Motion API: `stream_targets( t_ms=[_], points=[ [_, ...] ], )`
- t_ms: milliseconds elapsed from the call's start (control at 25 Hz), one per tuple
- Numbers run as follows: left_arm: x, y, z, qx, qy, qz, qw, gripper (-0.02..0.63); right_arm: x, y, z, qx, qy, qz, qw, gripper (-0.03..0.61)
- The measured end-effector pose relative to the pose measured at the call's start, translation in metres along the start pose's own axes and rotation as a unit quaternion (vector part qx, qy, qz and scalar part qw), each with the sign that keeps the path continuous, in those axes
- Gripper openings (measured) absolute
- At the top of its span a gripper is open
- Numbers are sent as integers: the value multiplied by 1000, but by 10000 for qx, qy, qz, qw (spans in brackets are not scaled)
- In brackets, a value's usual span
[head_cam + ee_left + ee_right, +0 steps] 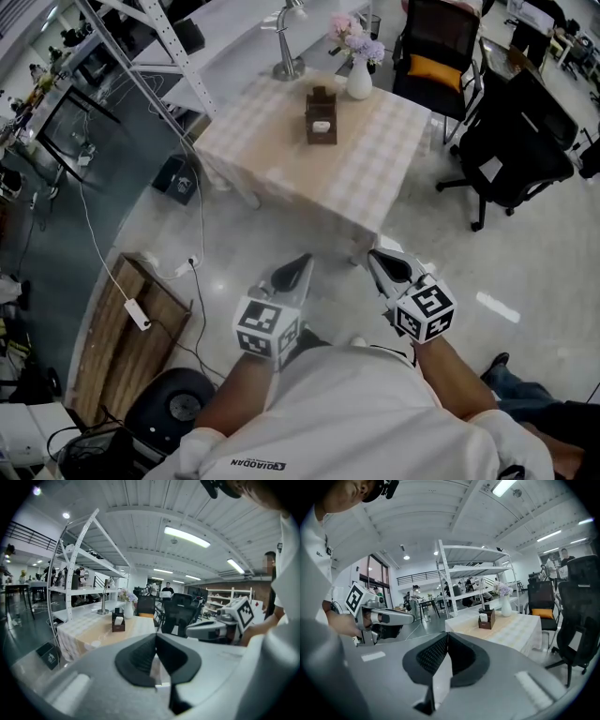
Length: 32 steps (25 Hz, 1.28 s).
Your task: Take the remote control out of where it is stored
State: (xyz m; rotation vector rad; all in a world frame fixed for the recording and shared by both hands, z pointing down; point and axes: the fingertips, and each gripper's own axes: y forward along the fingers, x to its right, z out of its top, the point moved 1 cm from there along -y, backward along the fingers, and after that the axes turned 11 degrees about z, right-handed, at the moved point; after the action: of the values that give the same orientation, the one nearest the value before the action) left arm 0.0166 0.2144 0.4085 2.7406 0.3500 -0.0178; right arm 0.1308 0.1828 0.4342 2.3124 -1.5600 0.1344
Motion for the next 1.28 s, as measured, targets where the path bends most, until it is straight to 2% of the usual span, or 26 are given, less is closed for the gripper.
stream_targets(
  t_ms=[480,1280],
  points=[
    [-49,24,8,-110,119,-328,9993,3,9,53,12,46,112,-270,9996,8],
    [-160,28,11,-175,298,-711,9969,3,-9,150,28,-16,247,-809,9964,6]
  ],
)
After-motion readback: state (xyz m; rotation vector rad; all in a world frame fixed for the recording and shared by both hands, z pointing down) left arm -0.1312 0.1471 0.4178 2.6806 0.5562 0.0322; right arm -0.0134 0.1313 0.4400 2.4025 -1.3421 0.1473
